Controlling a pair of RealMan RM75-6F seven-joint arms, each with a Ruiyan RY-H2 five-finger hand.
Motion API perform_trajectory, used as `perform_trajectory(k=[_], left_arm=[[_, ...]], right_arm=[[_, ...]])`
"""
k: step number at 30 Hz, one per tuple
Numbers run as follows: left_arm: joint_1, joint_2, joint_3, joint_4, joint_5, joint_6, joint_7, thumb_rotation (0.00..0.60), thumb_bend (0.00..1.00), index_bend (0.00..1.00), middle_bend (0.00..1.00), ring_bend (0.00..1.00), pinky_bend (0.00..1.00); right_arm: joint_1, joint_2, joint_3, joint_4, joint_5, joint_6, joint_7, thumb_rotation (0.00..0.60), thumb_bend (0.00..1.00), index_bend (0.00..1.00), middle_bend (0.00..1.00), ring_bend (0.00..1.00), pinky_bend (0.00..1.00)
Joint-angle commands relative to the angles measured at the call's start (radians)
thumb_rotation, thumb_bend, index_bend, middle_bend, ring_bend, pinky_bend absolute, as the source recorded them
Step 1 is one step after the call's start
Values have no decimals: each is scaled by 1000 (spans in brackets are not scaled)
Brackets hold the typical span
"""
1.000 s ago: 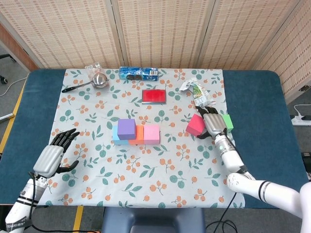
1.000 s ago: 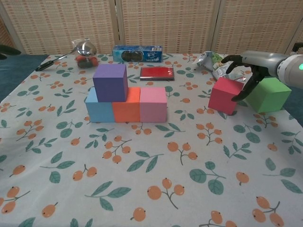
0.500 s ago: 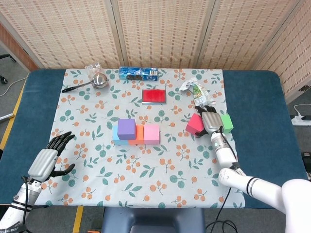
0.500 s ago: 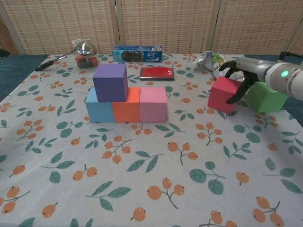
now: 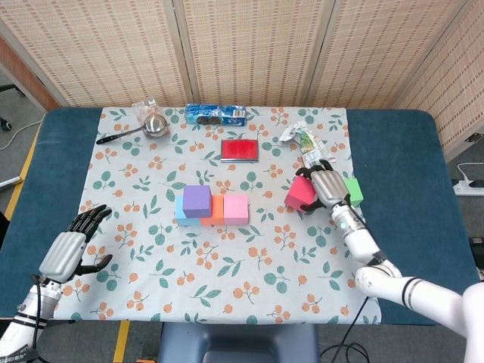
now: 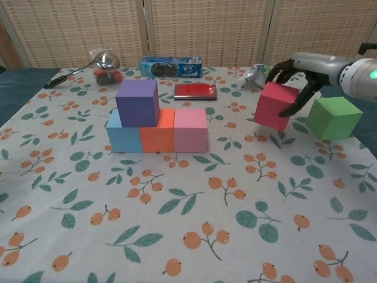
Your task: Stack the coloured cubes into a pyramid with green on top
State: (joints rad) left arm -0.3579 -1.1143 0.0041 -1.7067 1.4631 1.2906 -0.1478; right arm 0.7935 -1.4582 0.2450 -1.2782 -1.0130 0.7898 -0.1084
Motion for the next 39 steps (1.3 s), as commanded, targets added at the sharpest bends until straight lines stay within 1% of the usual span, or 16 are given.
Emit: perform_trajectory(k=[1, 2, 5, 8, 12, 17, 27, 35, 39], left_arm=[[7, -4, -5, 6, -16, -7, 25, 600, 316, 80, 0, 0, 93], [9, -5, -7, 6, -21, -7, 33, 600, 315, 80, 0, 0, 93], [17, -10, -11, 5, -24, -2, 51, 600, 315, 81, 0, 0, 93], [22, -15, -11, 2, -23, -4, 58, 600, 316, 81, 0, 0, 93], [26, -19, -14, 3, -25, -8, 53, 600, 316, 81, 0, 0, 94], [31, -25, -21, 13, -37, -17, 35, 600, 314, 81, 0, 0, 93], [40, -36, -29, 41, -47, -33, -2, 600, 310, 81, 0, 0, 97], [45, -41, -33, 58, -38, -38, -32, 600, 309, 81, 0, 0, 97], [46, -41, -33, 59, -34, -38, -37, 600, 309, 80, 0, 0, 96]], right_arm=[[-19, 163, -2, -151, -222, -19, 187, 600, 99, 421, 365, 186, 20], [-14, 193, 0, -172, -268, -23, 226, 600, 100, 421, 365, 185, 20], [15, 245, 2, -203, -353, -48, 299, 600, 100, 420, 365, 178, 21], [59, 265, 1, -206, -404, -91, 344, 600, 100, 415, 365, 171, 21], [121, 247, -3, -182, -449, -140, 382, 600, 99, 406, 365, 166, 21], [198, 188, -9, -116, -489, -179, 406, 600, 100, 380, 365, 153, 21], [298, 70, -20, 13, -501, -206, 419, 600, 100, 278, 365, 95, 20], [328, 0, -18, 65, -448, -208, 393, 600, 100, 255, 365, 84, 20], [333, -12, -17, 72, -437, -207, 386, 600, 100, 249, 364, 83, 20]])
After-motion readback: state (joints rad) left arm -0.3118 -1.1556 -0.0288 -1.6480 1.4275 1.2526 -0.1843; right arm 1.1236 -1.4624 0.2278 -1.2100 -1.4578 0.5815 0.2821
